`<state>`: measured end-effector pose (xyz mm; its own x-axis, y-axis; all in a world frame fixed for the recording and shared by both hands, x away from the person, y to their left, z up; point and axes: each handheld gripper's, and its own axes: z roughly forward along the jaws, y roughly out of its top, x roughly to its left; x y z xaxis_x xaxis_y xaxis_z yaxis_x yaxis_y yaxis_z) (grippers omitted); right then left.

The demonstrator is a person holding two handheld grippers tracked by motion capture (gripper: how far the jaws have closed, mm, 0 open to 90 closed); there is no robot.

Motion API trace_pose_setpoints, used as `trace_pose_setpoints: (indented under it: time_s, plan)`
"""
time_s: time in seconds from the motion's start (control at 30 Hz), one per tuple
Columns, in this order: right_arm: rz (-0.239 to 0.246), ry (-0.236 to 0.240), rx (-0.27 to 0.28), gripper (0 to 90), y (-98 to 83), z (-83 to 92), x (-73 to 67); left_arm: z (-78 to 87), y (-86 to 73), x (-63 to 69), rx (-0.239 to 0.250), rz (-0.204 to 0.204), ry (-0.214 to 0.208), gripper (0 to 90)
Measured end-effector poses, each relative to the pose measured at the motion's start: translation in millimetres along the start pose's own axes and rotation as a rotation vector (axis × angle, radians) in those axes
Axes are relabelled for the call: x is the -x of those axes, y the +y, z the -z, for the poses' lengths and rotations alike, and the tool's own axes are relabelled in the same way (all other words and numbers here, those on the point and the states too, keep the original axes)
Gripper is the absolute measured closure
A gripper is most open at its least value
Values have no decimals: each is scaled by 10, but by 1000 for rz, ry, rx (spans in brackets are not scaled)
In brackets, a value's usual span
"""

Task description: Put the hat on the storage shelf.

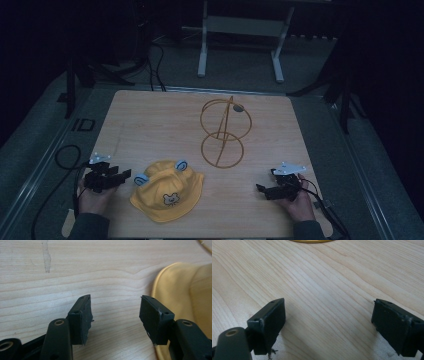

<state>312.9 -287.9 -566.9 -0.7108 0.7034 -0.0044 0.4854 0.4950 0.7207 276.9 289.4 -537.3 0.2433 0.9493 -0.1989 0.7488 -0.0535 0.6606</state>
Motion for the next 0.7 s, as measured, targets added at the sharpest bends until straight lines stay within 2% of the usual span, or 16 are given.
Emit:
trace_pose_setpoints:
  time_s: [0.2,0.37,0.53,0.7]
  plan:
    - [-7,-7,-1,120,4,-4,-4,-22,43,15,-36,-33,-7,449]
    - [-8,-7,-2,119,6,-5,-5,-31,95,44,-47,-59,-22,467]
    - [-11,-12,0,123,4,-3,-6,5,206,70,-49,-86,-66,512]
    - [-29,-30,1,135,0,4,-4,54,292,103,-57,-120,-84,559]
